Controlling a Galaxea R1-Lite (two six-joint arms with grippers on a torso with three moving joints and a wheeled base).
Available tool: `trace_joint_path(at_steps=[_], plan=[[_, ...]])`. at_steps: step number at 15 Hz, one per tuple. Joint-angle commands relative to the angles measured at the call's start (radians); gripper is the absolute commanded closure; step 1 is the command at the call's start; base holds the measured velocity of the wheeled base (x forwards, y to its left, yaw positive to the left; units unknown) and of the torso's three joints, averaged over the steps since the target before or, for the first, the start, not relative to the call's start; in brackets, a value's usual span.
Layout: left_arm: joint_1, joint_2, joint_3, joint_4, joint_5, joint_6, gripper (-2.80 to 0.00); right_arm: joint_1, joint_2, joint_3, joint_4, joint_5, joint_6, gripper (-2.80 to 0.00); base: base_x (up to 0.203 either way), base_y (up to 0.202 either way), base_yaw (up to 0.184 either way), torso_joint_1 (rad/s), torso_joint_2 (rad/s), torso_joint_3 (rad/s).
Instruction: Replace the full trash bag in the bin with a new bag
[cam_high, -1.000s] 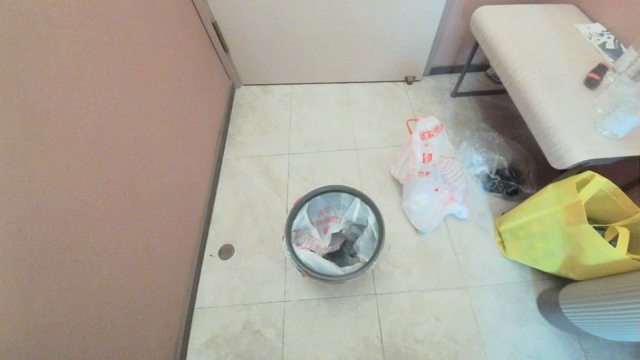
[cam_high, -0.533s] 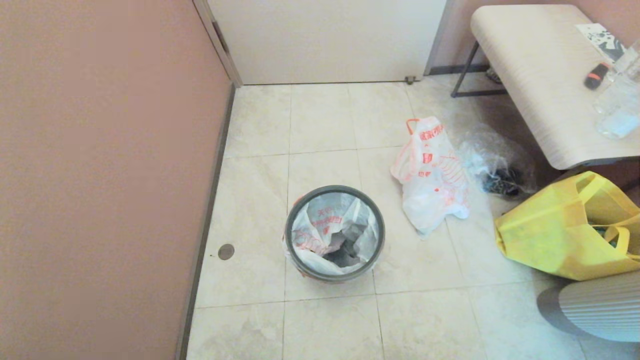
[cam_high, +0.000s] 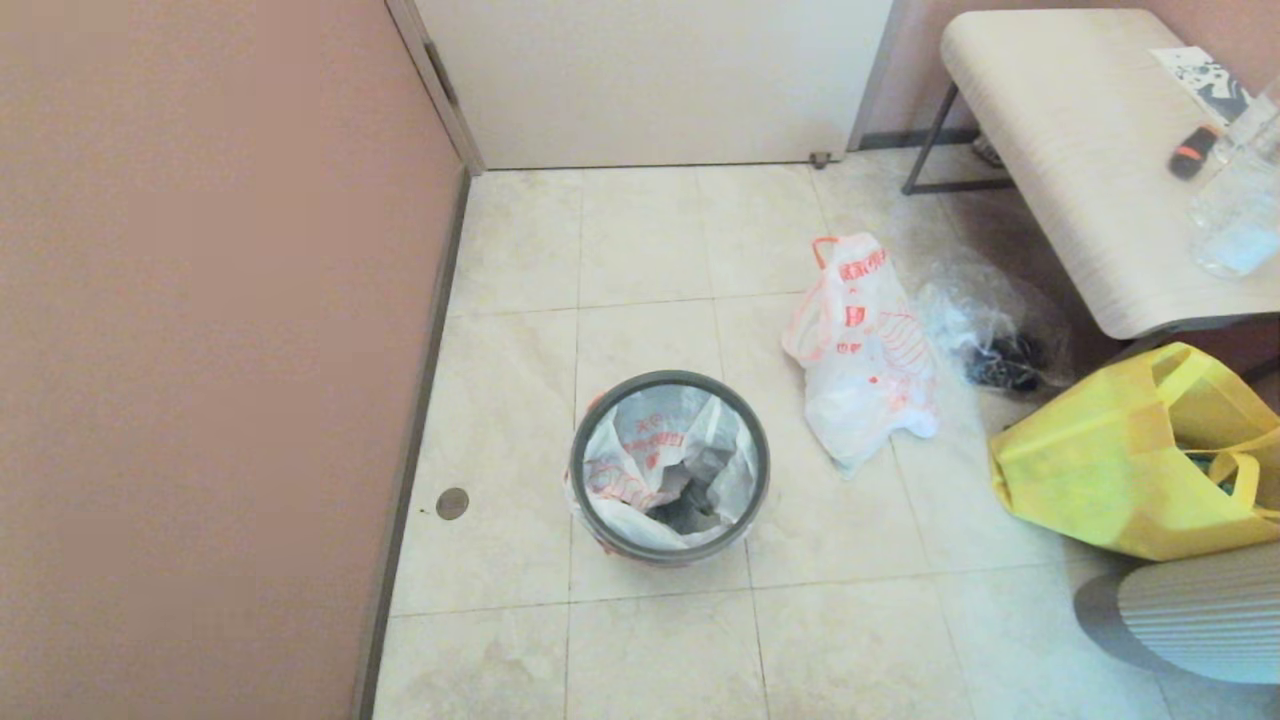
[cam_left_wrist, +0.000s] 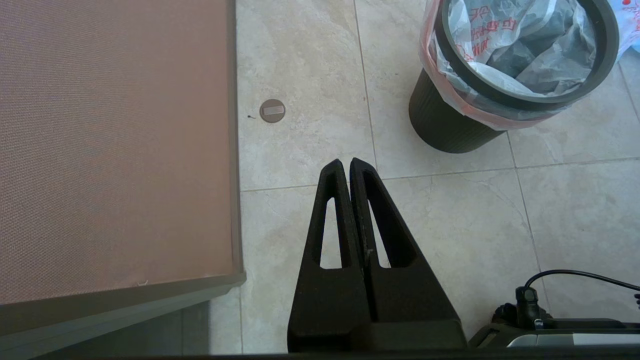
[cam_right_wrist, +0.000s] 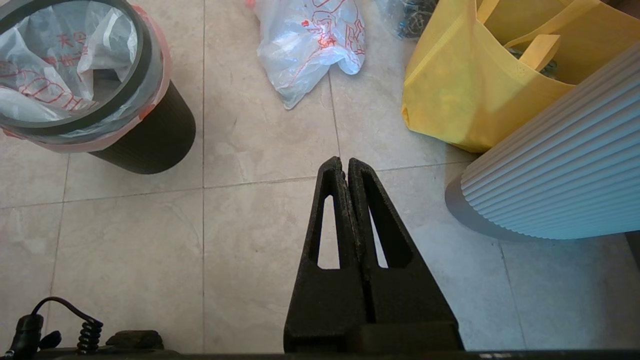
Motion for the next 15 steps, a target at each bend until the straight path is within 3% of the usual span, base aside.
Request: trace_joint_path(at_steps=[1, 15], plan=[[0.000, 0.002, 0.000, 0.000, 0.001, 0.000, 0.00, 0.000, 0.003, 0.002, -0.002, 0.001, 0.001, 0.00, 0.000, 0.000, 0.000, 0.000, 0.00, 0.000], [0.000, 0.002, 0.000, 0.001, 0.001, 0.000, 0.00, 0.000, 0.002, 0.002, -0.003, 0.001, 0.001, 0.00, 0.000, 0.000, 0.000, 0.000, 0.00, 0.000]])
